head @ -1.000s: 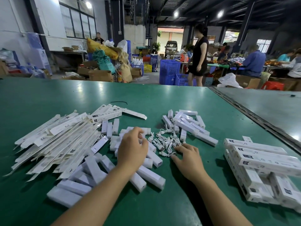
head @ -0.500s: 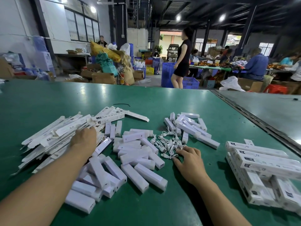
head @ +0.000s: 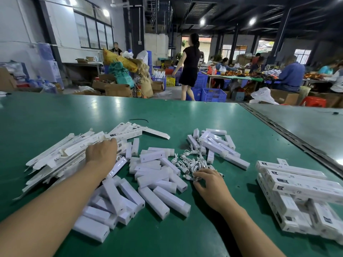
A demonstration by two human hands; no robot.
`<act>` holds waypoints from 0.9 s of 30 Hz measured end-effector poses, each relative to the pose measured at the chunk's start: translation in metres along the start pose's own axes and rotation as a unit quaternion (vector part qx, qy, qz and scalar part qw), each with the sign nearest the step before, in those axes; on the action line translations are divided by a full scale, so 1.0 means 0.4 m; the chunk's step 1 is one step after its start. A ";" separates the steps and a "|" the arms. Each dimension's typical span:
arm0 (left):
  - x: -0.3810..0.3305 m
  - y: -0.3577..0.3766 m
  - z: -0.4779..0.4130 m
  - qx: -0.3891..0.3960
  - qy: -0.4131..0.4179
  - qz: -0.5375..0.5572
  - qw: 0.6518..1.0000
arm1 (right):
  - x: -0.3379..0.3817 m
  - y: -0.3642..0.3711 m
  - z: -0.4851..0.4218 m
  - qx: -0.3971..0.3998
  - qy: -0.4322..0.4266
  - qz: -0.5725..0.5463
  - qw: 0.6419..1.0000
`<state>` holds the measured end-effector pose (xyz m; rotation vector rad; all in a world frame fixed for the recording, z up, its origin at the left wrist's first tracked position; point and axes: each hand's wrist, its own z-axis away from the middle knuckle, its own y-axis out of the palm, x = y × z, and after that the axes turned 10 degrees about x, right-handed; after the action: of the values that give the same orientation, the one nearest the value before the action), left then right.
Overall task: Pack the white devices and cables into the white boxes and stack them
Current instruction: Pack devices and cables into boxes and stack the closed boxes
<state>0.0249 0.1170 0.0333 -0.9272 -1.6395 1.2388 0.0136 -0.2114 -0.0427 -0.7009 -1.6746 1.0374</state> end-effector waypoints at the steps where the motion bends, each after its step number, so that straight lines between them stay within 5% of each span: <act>1: -0.007 -0.013 -0.002 -0.014 -0.004 0.025 1.000 | 0.001 -0.002 0.002 -0.007 -0.003 -0.007 1.000; 4: -0.039 -0.053 -0.001 -0.072 -0.018 0.180 0.981 | 0.010 -0.013 0.010 -0.037 -0.028 -0.055 0.997; 7: -0.096 -0.102 0.028 -0.084 -0.034 0.382 0.920 | 0.039 -0.022 0.027 -0.025 -0.086 -0.086 0.992; 9: -0.141 -0.121 0.069 -0.025 0.000 0.508 0.861 | 0.062 -0.017 0.031 -0.051 -0.106 -0.068 0.991; 11: -0.183 -0.130 0.128 0.049 0.048 0.637 0.767 | 0.087 -0.017 0.037 -0.079 -0.108 -0.100 0.986; 18: -0.276 -0.082 0.258 0.154 0.128 0.737 0.645 | 0.118 -0.031 0.060 -0.051 -0.103 -0.300 0.947; 20: -0.289 -0.072 0.271 0.166 0.138 0.786 0.579 | 0.124 -0.042 0.060 -0.038 -0.096 -0.377 0.920; 24: -0.301 -0.051 0.287 0.174 0.119 0.898 0.386 | 0.155 -0.035 0.073 0.009 -0.111 -0.469 0.876; 27: -0.305 -0.048 0.289 0.147 0.111 0.915 0.358 | 0.164 -0.026 0.075 0.015 -0.115 -0.466 0.877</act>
<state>-0.0408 -0.0376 0.0121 -2.5726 0.7996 2.2192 -0.0360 -0.1708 -0.0083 0.2945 -1.8681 0.4389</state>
